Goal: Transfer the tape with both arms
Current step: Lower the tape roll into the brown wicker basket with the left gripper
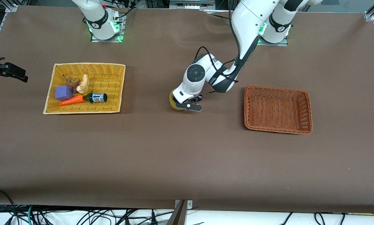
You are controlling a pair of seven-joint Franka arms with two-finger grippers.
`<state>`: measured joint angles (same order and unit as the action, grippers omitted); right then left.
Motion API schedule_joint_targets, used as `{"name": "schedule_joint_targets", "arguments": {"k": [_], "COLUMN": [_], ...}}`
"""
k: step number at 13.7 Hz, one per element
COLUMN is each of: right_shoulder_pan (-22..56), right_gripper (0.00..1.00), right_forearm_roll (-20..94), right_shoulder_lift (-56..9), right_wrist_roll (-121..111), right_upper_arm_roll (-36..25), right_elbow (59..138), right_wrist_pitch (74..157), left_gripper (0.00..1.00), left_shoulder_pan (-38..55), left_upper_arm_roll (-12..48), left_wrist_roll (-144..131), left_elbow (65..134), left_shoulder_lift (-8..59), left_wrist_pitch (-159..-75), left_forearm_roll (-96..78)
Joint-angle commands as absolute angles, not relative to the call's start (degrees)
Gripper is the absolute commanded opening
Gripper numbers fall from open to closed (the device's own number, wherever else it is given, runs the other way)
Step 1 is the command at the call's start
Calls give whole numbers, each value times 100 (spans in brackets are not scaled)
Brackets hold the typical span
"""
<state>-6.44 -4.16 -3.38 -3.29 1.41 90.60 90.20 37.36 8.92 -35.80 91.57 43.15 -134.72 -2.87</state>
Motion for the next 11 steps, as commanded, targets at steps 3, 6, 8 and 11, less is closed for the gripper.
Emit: {"name": "schedule_joint_targets", "arguments": {"k": [3, 6, 8, 11], "right_shoulder_pan": [-607, -624, -624, -615], "right_gripper": [100, 100, 100, 100], "right_forearm_roll": [-316, -316, -316, -316], "right_shoulder_lift": [-457, -475, -475, -475], "right_wrist_roll": [-448, -457, -457, -448], "right_upper_arm_roll": [97, 88, 88, 88], "right_elbow": [8877, 8868, 8868, 8868], "right_wrist_pitch": [9000, 9000, 9000, 9000], "left_gripper": [0, 0, 0, 0], "left_shoulder_pan": [3069, 2454, 1910, 1198], "left_upper_arm_roll": [905, 888, 914, 914], "left_wrist_roll": [-3604, -3106, -2263, -716], "left_elbow": [9097, 9097, 9105, 9193], "left_shoulder_lift": [3298, 2796, 2602, 2453], "left_wrist_pitch": [-12009, -11121, -10734, -10363], "left_forearm_roll": [-114, -10, 376, 396]}}
